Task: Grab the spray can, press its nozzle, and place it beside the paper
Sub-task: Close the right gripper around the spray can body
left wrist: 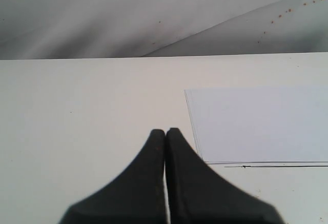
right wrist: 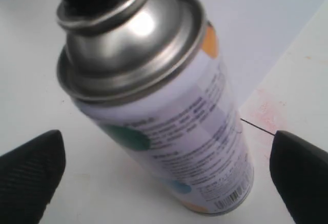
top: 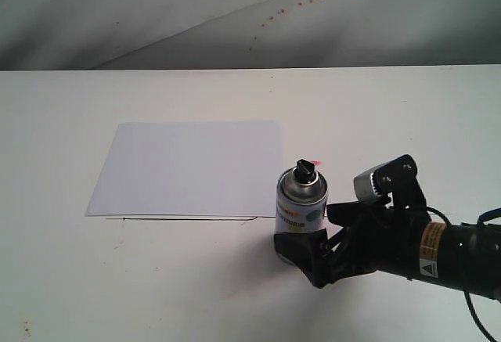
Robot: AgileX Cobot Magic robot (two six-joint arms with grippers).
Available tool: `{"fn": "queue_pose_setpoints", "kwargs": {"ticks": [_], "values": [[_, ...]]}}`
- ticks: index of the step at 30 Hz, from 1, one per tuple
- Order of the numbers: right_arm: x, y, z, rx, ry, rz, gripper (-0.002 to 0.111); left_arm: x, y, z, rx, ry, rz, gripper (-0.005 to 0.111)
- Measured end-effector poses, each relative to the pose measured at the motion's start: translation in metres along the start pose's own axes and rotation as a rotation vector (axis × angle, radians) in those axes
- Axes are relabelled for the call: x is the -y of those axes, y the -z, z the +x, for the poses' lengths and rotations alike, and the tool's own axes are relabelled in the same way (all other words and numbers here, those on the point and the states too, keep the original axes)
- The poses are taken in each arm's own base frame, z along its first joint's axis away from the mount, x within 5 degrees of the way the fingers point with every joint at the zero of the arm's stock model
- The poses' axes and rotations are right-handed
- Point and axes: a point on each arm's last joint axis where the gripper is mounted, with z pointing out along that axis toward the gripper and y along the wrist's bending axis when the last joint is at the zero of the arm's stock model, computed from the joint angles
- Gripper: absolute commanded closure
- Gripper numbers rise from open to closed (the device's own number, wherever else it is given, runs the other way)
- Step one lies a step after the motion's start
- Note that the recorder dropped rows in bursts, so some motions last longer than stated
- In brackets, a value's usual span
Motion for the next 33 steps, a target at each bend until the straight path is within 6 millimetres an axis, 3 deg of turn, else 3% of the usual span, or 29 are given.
{"fn": "queue_pose_setpoints", "kwargs": {"ticks": [7, 33], "values": [[-0.005, -0.011, -0.009, 0.01, 0.035, -0.025, 0.003, 0.0, 0.0, 0.0, 0.0, 0.0, 0.0, 0.107], [-0.003, -0.014, -0.015, 0.013, 0.017, -0.007, 0.003, 0.0, 0.0, 0.0, 0.0, 0.0, 0.0, 0.107]]}}
